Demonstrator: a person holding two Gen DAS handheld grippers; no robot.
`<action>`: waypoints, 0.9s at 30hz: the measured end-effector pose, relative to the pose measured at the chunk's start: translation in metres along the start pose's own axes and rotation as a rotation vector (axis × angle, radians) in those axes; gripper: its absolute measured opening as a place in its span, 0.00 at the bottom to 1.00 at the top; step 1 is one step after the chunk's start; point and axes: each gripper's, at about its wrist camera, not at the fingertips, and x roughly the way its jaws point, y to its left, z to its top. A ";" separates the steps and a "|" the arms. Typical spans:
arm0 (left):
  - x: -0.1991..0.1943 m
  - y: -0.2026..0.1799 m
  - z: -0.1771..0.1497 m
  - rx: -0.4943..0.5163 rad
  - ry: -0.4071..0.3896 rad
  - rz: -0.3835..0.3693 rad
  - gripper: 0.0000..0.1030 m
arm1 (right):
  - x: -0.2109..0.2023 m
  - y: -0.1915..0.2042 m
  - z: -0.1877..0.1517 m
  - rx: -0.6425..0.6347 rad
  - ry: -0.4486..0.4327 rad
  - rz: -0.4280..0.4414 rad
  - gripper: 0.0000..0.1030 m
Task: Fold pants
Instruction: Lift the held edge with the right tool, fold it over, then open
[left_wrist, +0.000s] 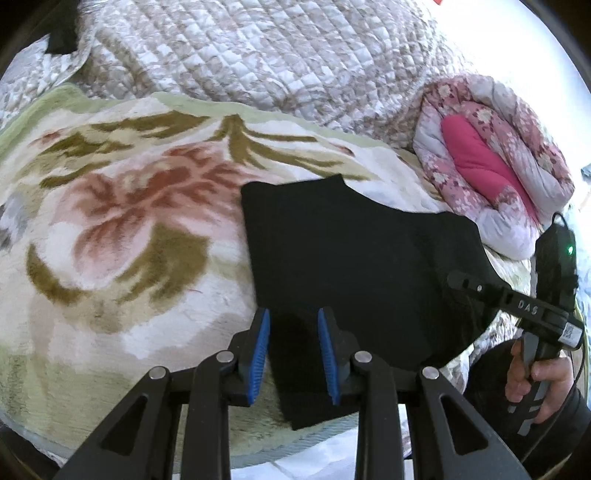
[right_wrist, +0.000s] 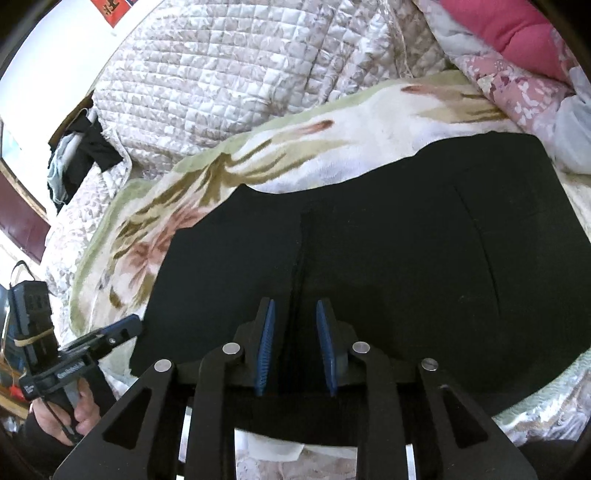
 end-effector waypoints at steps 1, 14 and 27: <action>0.002 -0.003 -0.001 0.009 0.007 -0.002 0.29 | -0.001 0.002 -0.002 -0.013 -0.003 0.018 0.23; 0.004 -0.012 -0.007 0.036 0.032 -0.002 0.29 | 0.009 -0.001 -0.008 0.015 0.025 0.040 0.23; 0.011 -0.025 -0.007 0.074 0.060 0.048 0.29 | -0.040 -0.060 0.000 0.203 -0.059 -0.089 0.26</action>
